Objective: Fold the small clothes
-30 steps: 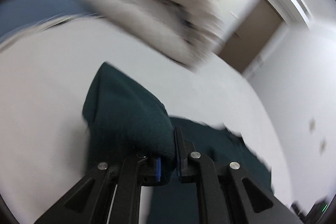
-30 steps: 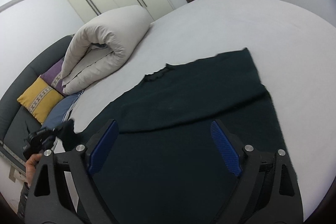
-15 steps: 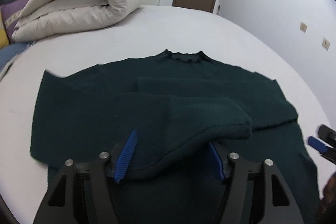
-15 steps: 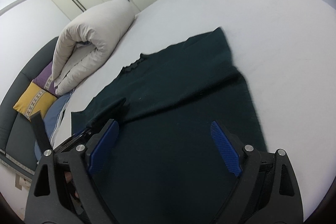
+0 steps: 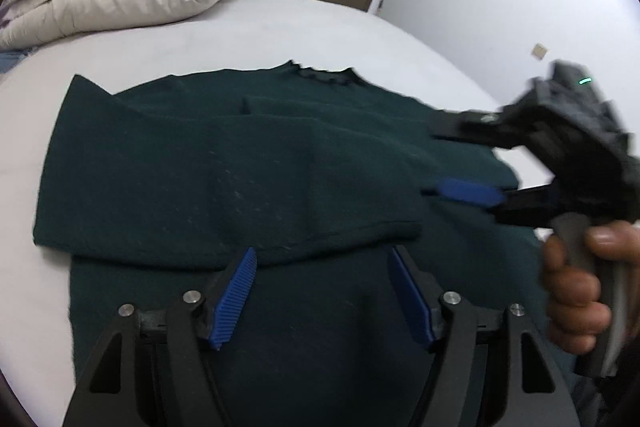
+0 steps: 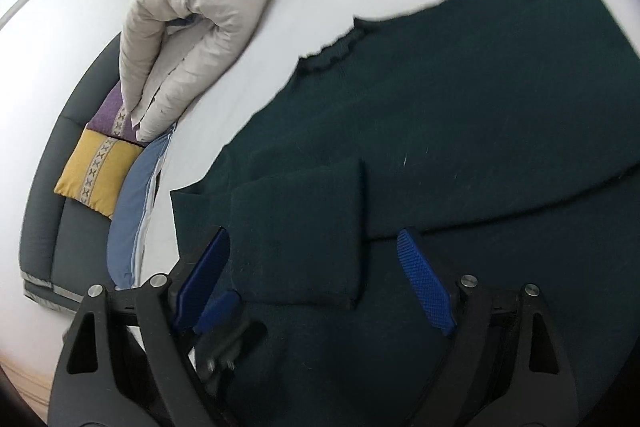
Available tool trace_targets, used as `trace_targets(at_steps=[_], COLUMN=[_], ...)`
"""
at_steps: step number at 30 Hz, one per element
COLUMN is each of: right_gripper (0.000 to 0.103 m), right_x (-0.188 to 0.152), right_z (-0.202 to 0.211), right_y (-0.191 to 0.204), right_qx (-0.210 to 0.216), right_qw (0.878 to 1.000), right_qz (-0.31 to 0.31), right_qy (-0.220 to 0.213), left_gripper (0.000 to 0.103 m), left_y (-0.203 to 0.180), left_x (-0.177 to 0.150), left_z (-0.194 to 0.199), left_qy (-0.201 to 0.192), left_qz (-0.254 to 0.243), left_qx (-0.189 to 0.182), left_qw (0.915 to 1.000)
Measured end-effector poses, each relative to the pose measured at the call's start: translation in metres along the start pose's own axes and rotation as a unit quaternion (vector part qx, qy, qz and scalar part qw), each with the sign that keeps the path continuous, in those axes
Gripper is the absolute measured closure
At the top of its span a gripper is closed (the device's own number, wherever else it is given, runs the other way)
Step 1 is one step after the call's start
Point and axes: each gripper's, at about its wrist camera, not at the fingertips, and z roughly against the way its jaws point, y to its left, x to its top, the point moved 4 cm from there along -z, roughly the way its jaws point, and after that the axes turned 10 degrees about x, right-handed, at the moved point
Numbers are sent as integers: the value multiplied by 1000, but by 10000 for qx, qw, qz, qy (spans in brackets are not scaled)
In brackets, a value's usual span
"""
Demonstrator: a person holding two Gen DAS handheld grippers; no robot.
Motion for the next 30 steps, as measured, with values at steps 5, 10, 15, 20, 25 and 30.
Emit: trace_targets(at_steps=[5,10,15,20,25,30], right_gripper=[28,47,95,96,96,96], right_x=[-12,-13,-8,1,31,51], right_z=[-13,-45,-59,-28,-3,6], right_y=[-13,-5,10,47,60,23], right_qx=[-79,-253,-744,-881,-1046,-1320], right_qw=[9996,9982,9930,9862,9777,9763], right_qz=[-215,108,647,1369,1819,1711], right_qy=[155,533,657,304,-48,-65], left_gripper=[32,34,34,34,34,34], left_y=[35,89,118,139,150,159], left_x=[6,19,21,21,30,45], left_z=[30,49,51,51,45,23], left_qy=[-300,-518,-542,-563,-517,-328], left_qz=[623,1357,1753,2042,2105,2100], left_qx=[-91,101,283,413,510,710], left_qw=[9976,9893,9826,9764,9749,9746])
